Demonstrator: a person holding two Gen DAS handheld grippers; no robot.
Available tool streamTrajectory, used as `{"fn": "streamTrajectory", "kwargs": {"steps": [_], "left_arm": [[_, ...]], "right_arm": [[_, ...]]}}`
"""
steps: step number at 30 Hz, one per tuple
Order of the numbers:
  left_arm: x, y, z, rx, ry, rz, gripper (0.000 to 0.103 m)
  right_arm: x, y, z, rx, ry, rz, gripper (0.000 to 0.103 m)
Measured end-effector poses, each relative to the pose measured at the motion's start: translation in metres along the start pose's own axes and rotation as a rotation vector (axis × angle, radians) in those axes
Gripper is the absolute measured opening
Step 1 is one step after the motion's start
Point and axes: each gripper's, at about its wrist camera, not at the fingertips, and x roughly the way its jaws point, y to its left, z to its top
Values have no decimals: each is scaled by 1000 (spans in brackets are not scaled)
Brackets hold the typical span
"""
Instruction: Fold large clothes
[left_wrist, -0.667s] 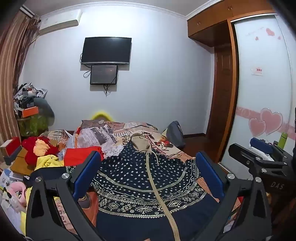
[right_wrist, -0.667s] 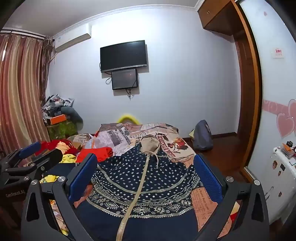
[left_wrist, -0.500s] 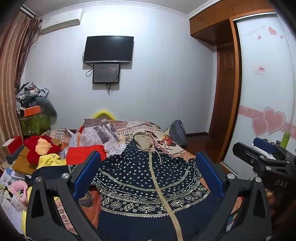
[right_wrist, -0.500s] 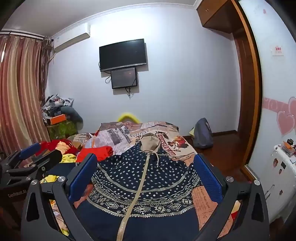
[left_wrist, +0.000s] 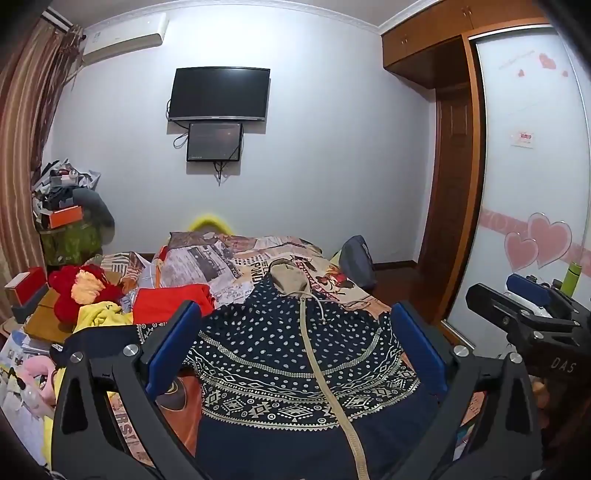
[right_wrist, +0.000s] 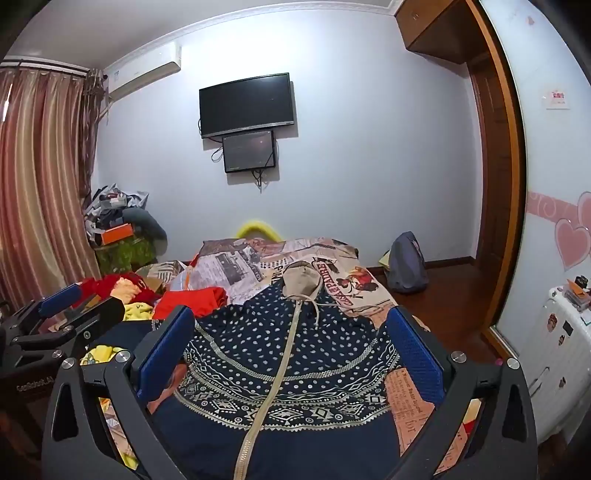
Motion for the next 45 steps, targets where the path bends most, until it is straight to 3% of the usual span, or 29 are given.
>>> {"fn": "streamTrajectory", "kwargs": {"steps": [45], "left_arm": [[9,7,-5,-27,21,10,103]], "right_arm": [[0,5,0,-4,7,1,103]]}}
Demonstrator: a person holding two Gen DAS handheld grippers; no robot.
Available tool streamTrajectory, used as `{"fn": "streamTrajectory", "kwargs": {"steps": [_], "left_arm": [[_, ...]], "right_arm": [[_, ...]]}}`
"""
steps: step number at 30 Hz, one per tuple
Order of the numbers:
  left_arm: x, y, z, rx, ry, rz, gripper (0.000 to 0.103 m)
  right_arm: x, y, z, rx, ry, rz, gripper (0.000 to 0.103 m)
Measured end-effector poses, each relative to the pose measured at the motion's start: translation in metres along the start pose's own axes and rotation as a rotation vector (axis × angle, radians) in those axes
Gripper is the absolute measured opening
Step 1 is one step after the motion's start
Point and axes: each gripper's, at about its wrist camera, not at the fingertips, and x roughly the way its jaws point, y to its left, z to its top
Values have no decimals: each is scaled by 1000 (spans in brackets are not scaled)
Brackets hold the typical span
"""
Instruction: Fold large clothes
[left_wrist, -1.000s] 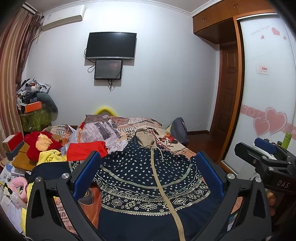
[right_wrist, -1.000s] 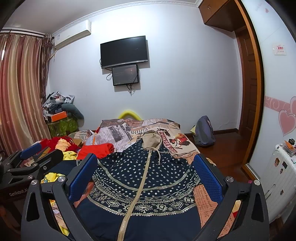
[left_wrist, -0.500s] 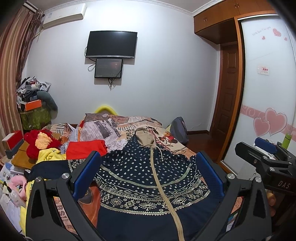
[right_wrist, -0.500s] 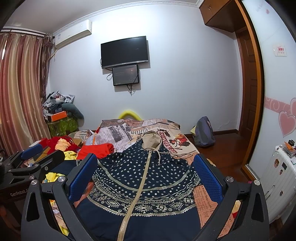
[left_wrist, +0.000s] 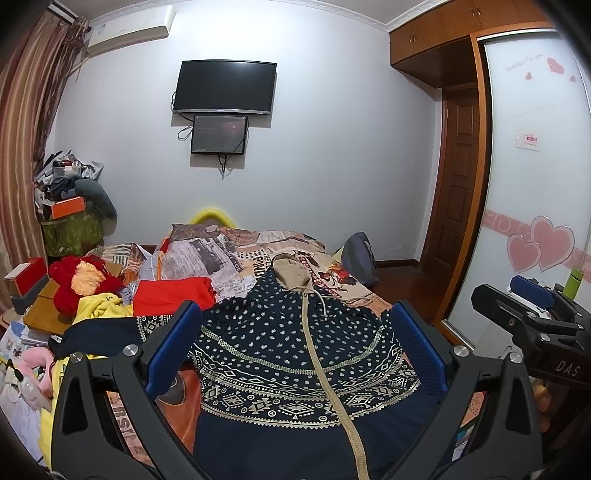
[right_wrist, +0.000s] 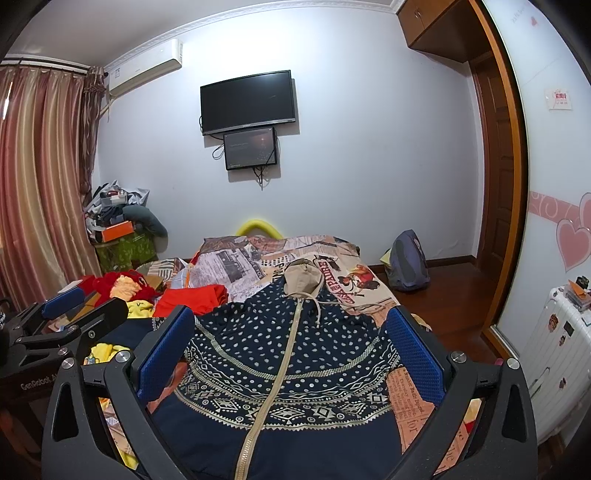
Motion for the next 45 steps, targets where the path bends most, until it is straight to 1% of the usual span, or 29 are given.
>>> {"fn": "streamTrajectory", "kwargs": {"steps": [19,24,28,34,38,40,43,45], "left_arm": [[10,10,-2,-22,23,15,103],[16,18,-3,-15,28,24,103],[23,28,-2,8,22,58,103],[45,64,1,-17,35,115,103],[63,97,1,-38,40,200,103],[76,121,-1,-49,60,242,103],[92,158,-8,-86,82,292,103],[106,193,-17,-147,134,302,103]], "right_arm": [[9,-2,-1,0,26,3,103],[20,0,-2,-8,44,-4,103],[35,2,1,-20,61,-9,103],[66,6,7,-39,79,-23,103],[94,7,8,-50,96,-38,103],[111,8,7,-54,114,-47,103],[143,7,3,-65,170,-57,103],[164,6,-1,-75,206,-71,103]]}}
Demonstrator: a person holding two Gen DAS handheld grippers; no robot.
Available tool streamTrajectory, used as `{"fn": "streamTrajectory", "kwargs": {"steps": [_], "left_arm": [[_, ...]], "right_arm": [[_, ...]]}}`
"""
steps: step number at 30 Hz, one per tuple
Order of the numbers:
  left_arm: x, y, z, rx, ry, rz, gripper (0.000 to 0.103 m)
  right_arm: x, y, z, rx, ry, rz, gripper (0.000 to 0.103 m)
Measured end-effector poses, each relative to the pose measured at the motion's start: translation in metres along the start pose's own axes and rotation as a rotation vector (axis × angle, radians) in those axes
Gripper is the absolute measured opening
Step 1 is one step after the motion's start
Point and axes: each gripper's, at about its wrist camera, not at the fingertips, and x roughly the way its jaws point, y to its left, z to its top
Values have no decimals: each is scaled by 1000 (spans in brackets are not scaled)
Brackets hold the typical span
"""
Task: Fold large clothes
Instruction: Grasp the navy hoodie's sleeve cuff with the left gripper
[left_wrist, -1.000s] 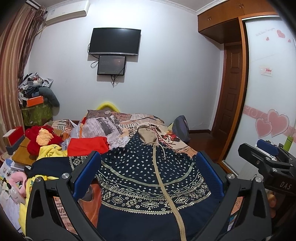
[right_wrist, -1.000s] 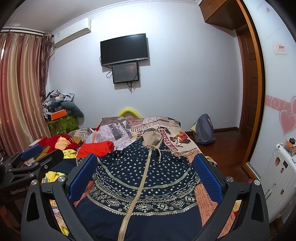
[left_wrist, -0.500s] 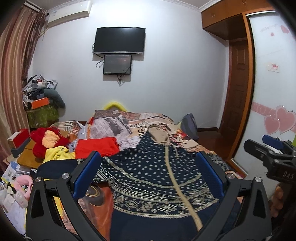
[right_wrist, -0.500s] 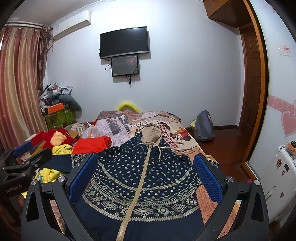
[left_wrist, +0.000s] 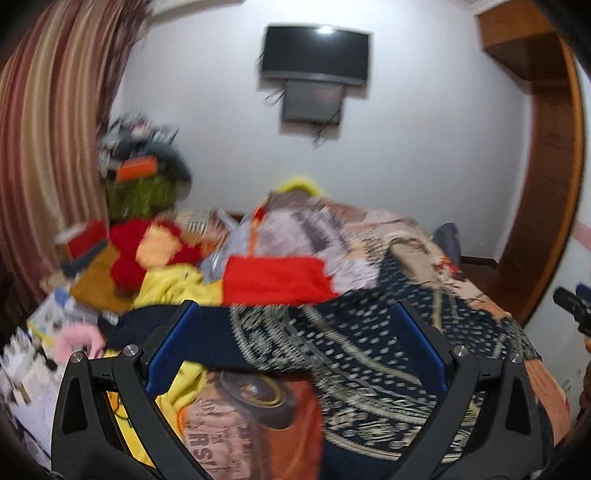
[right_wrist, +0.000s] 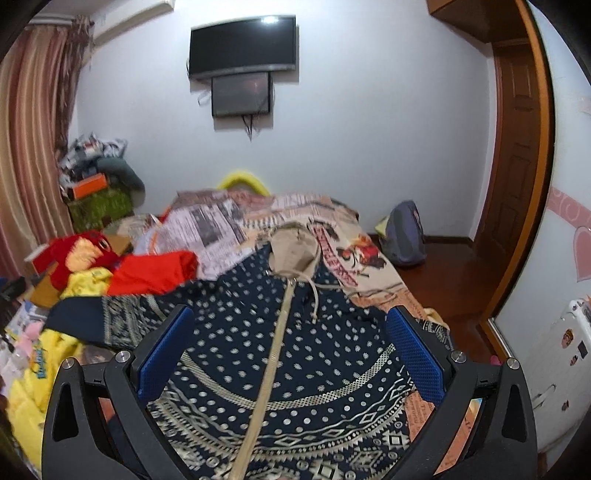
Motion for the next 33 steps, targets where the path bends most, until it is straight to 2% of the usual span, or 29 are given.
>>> {"fn": "streamTrajectory", "kwargs": {"steps": [2,9,12,15,18,21,27,30,33], "left_arm": [[25,29,-1,-63,78,-1,103],[94,132,-30,-318,257,38,103],[114,167,-47,-409,320,44,93],[135,201,-66,-533,387,1,86],[148,226,-79,-636,411,-39,76],[157,244,-83,-684,402,-34,67],[183,283,-90,-805,378,-22,63],[194,294,-88,-826,369,0,61],[202,296,-79,-795,384,78,48]], "right_arm": [[19,0,-3,-3,40,-9,103],[85,-1,-23,-19,232,-6,103],[109,-3,-35,-10,318,8,103],[125,-2,-42,2,360,18,103],[133,-2,-48,9,389,20,103],[142,-1,-51,10,407,19,103],[151,0,-55,6,429,12,103],[151,0,-54,7,428,11,103],[150,-1,-51,7,419,9,103]]}}
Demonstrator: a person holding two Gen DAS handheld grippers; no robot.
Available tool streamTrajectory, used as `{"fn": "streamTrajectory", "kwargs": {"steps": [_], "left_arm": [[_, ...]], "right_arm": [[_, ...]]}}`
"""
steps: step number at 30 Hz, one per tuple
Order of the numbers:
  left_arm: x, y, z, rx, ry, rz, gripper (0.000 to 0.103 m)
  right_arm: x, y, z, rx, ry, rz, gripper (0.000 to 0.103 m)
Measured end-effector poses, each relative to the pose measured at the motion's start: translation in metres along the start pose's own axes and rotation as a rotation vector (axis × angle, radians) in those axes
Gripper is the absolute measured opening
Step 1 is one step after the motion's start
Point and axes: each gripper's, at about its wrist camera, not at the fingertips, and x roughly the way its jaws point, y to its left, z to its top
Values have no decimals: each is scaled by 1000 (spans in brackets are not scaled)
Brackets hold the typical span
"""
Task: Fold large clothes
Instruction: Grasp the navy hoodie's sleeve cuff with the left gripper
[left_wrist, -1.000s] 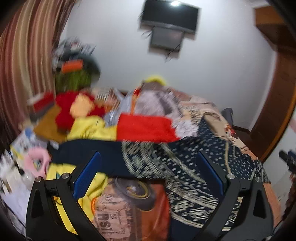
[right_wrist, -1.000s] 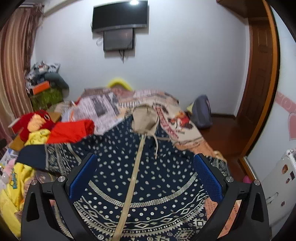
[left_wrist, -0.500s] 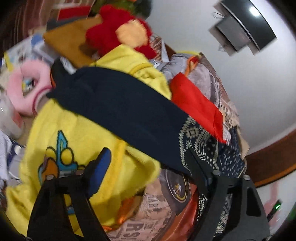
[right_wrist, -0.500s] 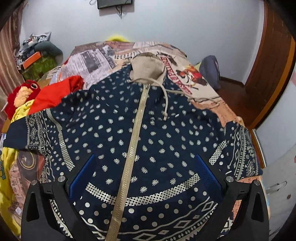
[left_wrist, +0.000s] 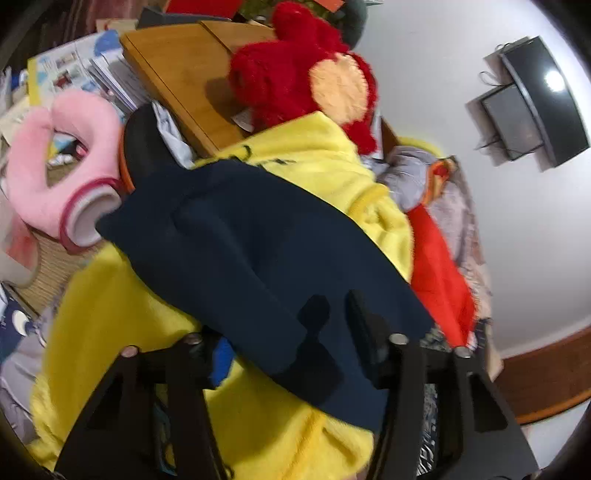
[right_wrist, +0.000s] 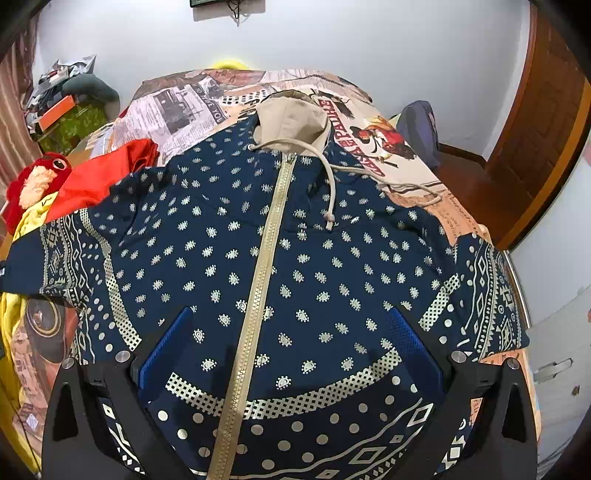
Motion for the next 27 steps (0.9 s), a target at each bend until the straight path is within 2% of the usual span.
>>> {"fn": "streamTrajectory", "kwargs": {"steps": [2,3,4,6,10,14,19,23,27], "left_arm": [[0,-8,3,41,-21,70,34],[0,-16,5,87,-33,140,23],[-1,-23,5,116,-42,176,15],[-7,-37,4,174,-68,204,7],[-38,-85,-1,308,-164,190,5],[-71,-148,-13,445,-240,118,5],[-107,-237,-46,595,-312,-5,5],[-119,-300,-79,677,-323,-112,5],[-119,-358,-122,754,-297,-215,5]], "right_arm": [[-2,0,3,1,-7,5,103],[-5,-1,5,2,-11,9,103],[-6,-1,6,2,-15,10,103],[-11,-2,8,2,-27,14,103],[-21,-6,13,0,-52,24,103],[-28,-12,14,1,-77,24,103],[-32,-24,15,0,-95,44,103],[-33,-36,15,-8,-106,60,103],[-35,-47,13,-5,-114,85,103]]}}
